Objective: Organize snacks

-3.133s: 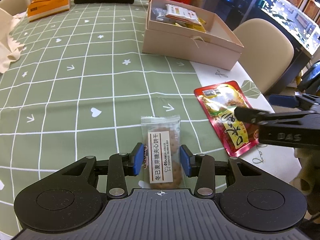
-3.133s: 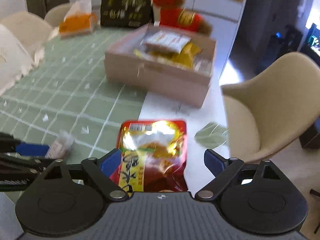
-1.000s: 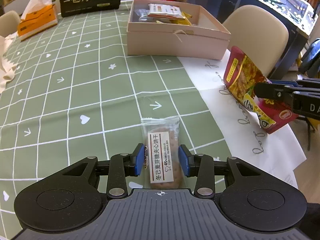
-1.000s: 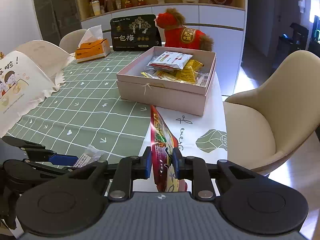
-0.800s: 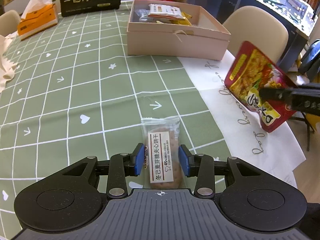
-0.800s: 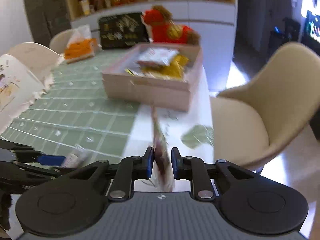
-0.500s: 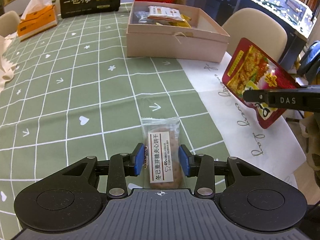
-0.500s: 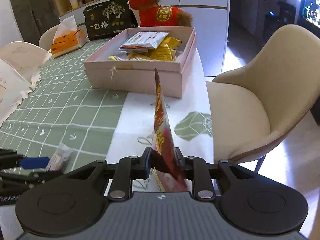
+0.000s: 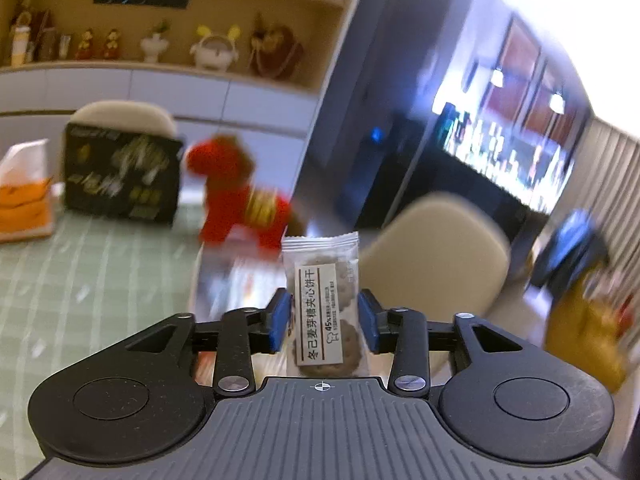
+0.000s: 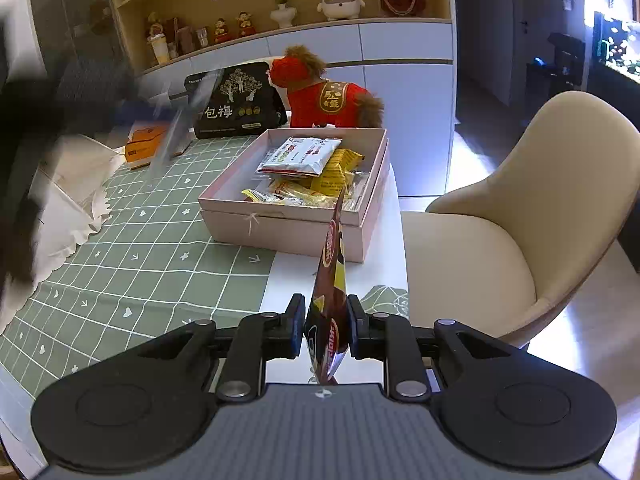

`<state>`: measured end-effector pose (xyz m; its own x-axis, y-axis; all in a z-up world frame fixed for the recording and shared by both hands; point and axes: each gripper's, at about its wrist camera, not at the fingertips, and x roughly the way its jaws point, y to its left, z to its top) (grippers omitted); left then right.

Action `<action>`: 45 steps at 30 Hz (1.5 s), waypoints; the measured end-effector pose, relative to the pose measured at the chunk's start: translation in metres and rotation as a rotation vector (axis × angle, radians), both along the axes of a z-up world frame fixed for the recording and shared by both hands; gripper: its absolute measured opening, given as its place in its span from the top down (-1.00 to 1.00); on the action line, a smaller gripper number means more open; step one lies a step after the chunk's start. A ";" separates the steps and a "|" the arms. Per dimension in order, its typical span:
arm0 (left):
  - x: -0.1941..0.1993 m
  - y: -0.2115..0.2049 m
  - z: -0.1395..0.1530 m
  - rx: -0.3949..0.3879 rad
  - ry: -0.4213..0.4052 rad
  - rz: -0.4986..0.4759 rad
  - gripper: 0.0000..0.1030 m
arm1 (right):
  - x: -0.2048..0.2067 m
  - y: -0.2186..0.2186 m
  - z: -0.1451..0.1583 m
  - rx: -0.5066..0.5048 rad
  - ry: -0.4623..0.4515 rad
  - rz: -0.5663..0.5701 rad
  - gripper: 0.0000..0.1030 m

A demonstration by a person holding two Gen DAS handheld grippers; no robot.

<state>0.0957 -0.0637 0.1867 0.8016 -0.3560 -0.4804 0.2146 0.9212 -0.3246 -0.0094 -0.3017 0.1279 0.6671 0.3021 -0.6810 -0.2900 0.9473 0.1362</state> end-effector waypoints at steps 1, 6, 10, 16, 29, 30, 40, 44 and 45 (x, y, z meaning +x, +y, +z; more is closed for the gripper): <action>0.015 -0.001 0.001 -0.005 0.020 0.008 0.10 | -0.001 0.000 0.000 0.001 0.000 -0.003 0.60; 0.024 0.012 -0.016 -0.015 0.036 0.087 0.15 | -0.007 -0.007 0.004 0.010 -0.018 -0.013 0.60; -0.001 0.025 -0.048 0.019 0.136 0.098 0.15 | 0.009 -0.009 0.008 0.032 0.017 -0.022 0.60; -0.066 0.048 -0.104 0.030 0.277 0.106 0.15 | 0.059 0.020 0.065 0.107 -0.087 0.065 0.60; -0.123 0.067 -0.144 0.224 0.308 0.152 0.15 | 0.107 0.052 -0.010 0.030 0.050 -0.055 -0.10; -0.124 0.067 -0.147 0.232 0.308 0.147 0.15 | 0.094 0.055 -0.023 -0.002 0.055 -0.053 -0.10; -0.116 0.049 -0.167 0.306 0.175 0.123 0.06 | 0.014 0.114 -0.099 -0.154 0.049 -0.012 -0.37; -0.110 0.038 -0.173 0.362 0.106 0.098 -0.06 | 0.014 0.115 -0.108 -0.157 0.018 -0.129 -0.82; -0.109 0.038 -0.174 0.358 0.093 0.095 -0.08 | 0.016 0.110 -0.110 -0.148 0.026 -0.166 -0.98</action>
